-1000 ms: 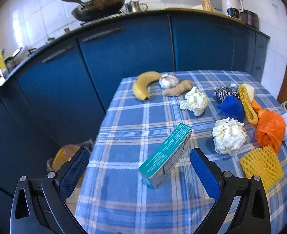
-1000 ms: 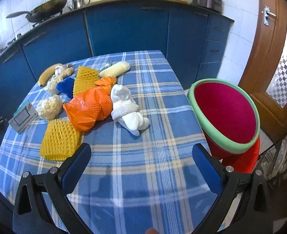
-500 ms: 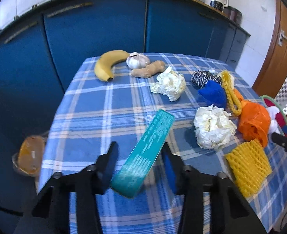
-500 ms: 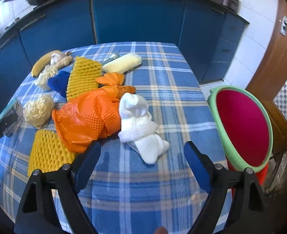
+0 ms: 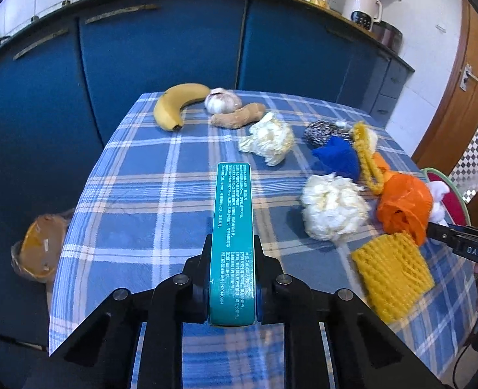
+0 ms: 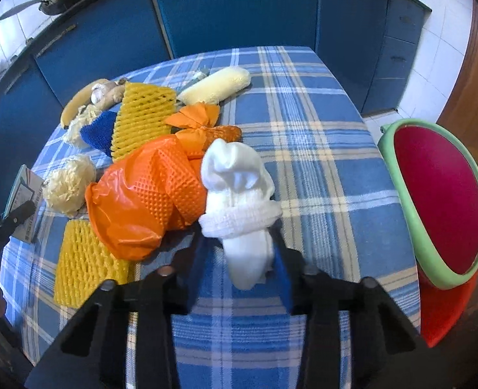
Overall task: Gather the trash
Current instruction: 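Carry the box and sock over the red bucket and open both tools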
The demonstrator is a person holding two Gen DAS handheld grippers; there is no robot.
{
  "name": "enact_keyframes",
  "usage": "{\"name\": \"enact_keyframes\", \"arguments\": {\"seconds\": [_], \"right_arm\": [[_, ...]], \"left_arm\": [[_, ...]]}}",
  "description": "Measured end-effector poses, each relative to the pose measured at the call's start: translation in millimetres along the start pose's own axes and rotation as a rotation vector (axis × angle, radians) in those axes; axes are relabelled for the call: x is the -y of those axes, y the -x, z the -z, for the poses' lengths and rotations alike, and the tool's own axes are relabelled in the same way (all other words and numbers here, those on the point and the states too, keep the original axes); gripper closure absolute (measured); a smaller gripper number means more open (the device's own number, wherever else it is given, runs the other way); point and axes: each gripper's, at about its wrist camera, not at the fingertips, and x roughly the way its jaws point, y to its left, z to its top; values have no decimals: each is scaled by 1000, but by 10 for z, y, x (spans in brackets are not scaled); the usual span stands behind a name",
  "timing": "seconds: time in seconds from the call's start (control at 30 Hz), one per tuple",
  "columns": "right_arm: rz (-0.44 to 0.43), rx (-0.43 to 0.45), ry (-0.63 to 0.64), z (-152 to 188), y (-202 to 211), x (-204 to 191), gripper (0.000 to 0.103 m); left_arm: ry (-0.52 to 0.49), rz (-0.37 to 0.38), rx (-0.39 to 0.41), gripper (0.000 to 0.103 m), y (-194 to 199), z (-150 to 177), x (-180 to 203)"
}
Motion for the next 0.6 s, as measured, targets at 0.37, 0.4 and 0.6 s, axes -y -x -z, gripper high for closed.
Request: {"name": "enact_keyframes", "arguments": {"seconds": [0.37, 0.4, 0.6], "right_arm": [[-36, 90, 40, 101, 373, -3, 87], [-39, 98, 43, 108, 418, 9, 87], [-44, 152, 39, 156, 766, 148, 88]], "left_arm": [[-36, 48, 60, 84, 395, -64, 372], [-45, 53, 67, 84, 432, -79, 430], [-89, 101, 82, 84, 570, -156, 778]]}}
